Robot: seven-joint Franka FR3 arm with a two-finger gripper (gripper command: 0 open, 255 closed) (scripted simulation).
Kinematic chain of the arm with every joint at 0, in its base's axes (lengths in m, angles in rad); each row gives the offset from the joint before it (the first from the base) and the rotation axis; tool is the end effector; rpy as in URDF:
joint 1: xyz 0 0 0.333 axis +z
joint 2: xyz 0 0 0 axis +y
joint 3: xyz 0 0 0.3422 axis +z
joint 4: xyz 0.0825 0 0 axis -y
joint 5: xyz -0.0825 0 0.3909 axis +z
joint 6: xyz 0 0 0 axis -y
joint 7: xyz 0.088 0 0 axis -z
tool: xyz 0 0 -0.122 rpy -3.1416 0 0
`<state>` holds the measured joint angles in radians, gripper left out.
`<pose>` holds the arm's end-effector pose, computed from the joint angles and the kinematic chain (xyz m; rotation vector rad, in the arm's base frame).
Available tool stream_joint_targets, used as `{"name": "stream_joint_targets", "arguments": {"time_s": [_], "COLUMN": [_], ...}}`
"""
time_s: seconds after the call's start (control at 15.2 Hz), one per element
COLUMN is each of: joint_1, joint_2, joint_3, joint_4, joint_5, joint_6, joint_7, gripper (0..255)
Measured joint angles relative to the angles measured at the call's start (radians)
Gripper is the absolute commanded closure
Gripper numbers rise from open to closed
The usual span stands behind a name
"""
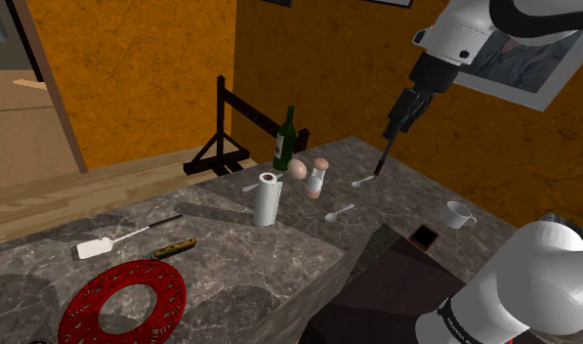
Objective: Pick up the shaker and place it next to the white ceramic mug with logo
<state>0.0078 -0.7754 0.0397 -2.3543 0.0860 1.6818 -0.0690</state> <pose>0.3103 0.0283 0.6021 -3.0771 -0.1562 -0.1595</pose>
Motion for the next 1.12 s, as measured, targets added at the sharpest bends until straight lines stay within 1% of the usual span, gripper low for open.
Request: {"name": "stream_joint_targets", "arguments": {"time_s": [0.13, 0.26, 0.53, 0.86, 1.12], "joint_1": [-0.003, -0.008, -0.021, -0.032, -0.035], "joint_2": [0.011, 0.036, 0.139, 0.290, 0.429], "joint_3": [-0.009, -0.029, -0.078, -0.141, -0.188], "joint_4": [-0.003, -0.022, -0.031, -0.017, 0.023], "joint_5": [-0.004, -0.010, -0.021, -0.019, -0.001], "joint_6": [0.013, 0.054, 0.159, 0.285, 0.374], "joint_7": [-0.010, -0.037, -0.100, -0.186, -0.259], "gripper": [0, 0, 0, 0, 0]}}
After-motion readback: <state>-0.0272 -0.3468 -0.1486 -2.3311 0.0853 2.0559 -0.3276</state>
